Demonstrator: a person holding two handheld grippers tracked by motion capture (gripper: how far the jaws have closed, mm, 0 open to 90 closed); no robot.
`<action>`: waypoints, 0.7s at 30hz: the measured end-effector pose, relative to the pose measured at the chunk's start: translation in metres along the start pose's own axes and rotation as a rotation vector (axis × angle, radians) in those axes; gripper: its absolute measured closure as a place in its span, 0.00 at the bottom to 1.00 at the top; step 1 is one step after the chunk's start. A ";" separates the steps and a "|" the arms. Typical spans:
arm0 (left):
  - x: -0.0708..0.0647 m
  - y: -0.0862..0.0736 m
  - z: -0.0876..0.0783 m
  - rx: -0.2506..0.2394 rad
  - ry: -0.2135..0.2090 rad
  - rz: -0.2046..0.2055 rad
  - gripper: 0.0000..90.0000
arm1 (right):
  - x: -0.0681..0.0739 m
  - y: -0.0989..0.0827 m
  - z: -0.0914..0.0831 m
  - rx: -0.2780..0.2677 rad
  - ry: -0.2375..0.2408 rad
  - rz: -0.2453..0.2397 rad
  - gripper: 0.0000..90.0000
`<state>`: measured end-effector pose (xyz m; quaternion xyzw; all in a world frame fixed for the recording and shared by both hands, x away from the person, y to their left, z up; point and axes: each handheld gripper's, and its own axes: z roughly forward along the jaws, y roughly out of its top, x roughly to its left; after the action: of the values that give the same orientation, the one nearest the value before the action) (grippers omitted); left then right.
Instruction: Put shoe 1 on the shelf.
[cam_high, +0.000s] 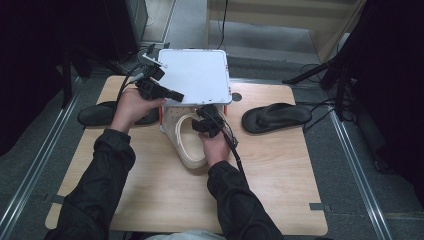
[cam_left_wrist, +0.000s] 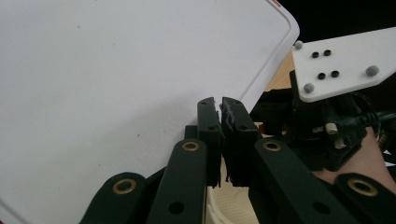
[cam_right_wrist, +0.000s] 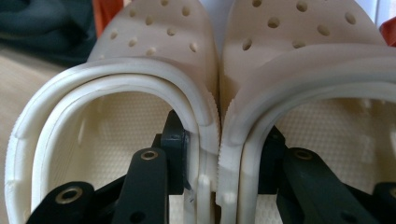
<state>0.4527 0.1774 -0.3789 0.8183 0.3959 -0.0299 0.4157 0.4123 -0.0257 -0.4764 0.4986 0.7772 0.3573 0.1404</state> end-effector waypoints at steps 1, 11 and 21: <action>0.000 0.000 0.000 0.002 -0.006 -0.002 0.96 | -0.001 0.000 0.003 -0.002 0.003 0.003 0.72; 0.000 0.000 0.000 0.001 0.000 -0.001 0.96 | -0.004 -0.001 0.002 0.033 0.054 0.011 0.61; 0.001 0.000 0.000 0.000 -0.005 0.000 0.96 | -0.005 -0.005 -0.021 0.020 0.057 -0.028 0.59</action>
<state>0.4528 0.1781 -0.3792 0.8182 0.3949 -0.0317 0.4167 0.3988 -0.0401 -0.4658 0.4786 0.7914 0.3615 0.1185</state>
